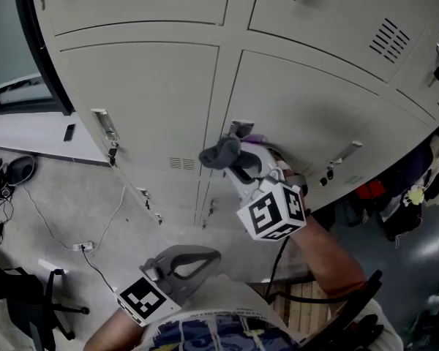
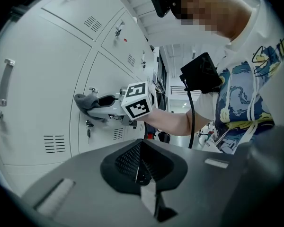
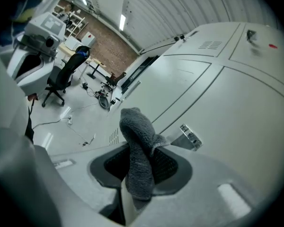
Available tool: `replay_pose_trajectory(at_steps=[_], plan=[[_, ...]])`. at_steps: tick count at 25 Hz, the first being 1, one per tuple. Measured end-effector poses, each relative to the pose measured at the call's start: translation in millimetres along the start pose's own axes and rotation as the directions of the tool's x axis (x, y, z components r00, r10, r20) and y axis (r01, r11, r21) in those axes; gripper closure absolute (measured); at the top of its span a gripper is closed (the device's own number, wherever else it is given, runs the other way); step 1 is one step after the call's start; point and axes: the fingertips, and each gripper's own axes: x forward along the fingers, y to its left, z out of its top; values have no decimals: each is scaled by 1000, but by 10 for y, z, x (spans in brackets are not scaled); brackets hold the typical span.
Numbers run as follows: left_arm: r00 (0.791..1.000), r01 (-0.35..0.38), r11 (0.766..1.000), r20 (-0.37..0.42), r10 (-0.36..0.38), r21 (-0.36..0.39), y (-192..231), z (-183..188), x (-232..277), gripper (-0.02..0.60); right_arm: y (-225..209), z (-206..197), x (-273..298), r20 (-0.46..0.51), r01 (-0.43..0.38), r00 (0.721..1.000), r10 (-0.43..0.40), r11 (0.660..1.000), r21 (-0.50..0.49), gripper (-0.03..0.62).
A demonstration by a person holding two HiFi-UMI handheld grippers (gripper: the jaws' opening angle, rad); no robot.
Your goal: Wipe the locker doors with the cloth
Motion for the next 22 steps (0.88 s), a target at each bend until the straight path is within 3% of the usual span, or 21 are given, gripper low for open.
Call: replay_pose_trajectory(at_steps=[4, 8, 16, 22], plan=[[1000, -3, 1000, 2, 3, -4, 5, 0, -13, 578, -99, 36, -87, 59, -19, 998, 13, 994, 105, 484], [1000, 1, 1000, 0, -1, -5, -15, -7, -1, 578, -168, -12, -172, 79, 1, 997, -10, 992, 124, 482], [1000, 8, 1000, 1, -8, -8, -14, 0, 22, 578, -111, -256, -244, 3, 42, 999, -42, 991, 124, 482], [1000, 15, 1000, -8, -15, -12, -16, -11, 46, 578, 72, -561, -206, -64, 17, 998, -8, 991, 131, 482]])
